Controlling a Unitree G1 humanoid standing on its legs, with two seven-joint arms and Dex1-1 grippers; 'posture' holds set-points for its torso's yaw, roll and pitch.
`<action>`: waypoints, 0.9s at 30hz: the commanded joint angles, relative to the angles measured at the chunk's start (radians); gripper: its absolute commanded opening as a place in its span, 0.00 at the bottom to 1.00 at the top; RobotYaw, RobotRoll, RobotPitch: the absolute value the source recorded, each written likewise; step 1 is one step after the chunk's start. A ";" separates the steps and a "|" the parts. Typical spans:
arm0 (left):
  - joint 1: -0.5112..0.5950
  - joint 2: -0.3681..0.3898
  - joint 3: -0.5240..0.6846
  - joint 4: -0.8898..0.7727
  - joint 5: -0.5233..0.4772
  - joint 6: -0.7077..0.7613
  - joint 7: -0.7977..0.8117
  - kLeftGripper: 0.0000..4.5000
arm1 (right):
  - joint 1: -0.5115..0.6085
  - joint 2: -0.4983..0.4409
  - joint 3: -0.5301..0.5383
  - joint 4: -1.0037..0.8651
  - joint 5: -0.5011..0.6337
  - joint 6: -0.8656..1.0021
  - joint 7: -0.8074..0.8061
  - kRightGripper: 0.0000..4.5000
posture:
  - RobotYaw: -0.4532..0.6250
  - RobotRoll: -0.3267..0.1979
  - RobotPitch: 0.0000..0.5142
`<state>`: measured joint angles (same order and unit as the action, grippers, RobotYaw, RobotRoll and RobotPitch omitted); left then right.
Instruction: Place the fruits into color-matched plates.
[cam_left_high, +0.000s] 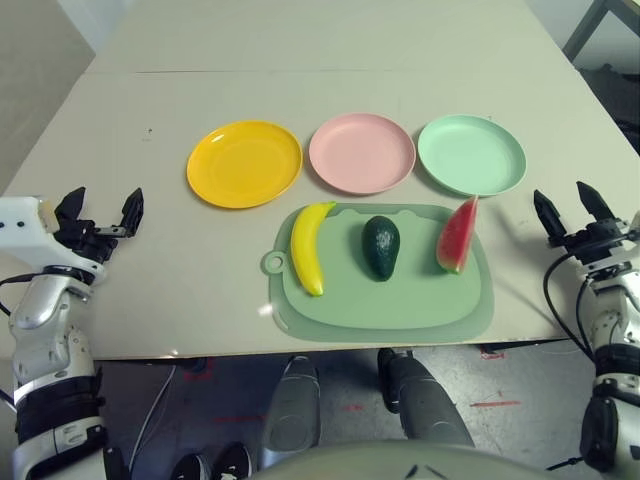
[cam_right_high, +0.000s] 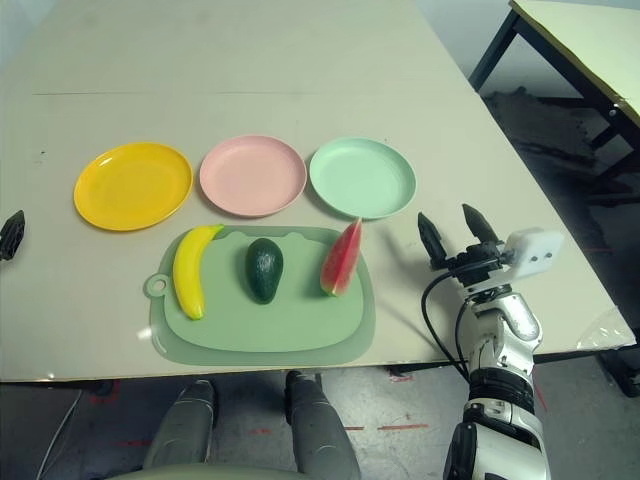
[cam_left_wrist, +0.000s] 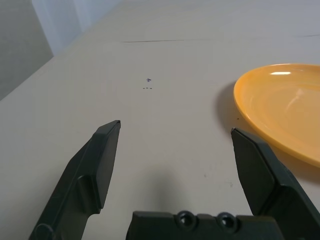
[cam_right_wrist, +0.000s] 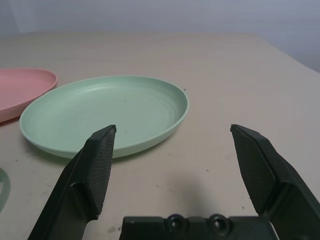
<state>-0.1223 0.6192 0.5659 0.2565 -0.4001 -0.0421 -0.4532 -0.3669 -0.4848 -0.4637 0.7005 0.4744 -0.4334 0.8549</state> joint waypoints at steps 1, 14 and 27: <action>0.020 0.003 0.004 -0.016 0.003 0.015 0.005 1.00 | 0.006 0.001 0.004 0.015 0.000 0.001 0.003 1.00 | 0.50 0.62 0.48; 0.071 -0.039 0.022 -0.105 -0.020 0.036 0.045 1.00 | -0.005 -0.057 -0.009 0.038 0.008 0.021 0.038 1.00 | 0.50 0.62 0.48; 0.099 0.153 -0.098 -0.313 -0.391 0.205 -0.719 1.00 | 0.062 -0.219 -0.012 -0.261 0.093 0.307 0.073 1.00 | 0.42 0.62 0.51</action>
<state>-0.0535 0.7454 0.4973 -0.0277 -0.7565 0.1143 -1.0641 -0.3071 -0.6664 -0.4722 0.4909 0.5475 -0.1988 0.9062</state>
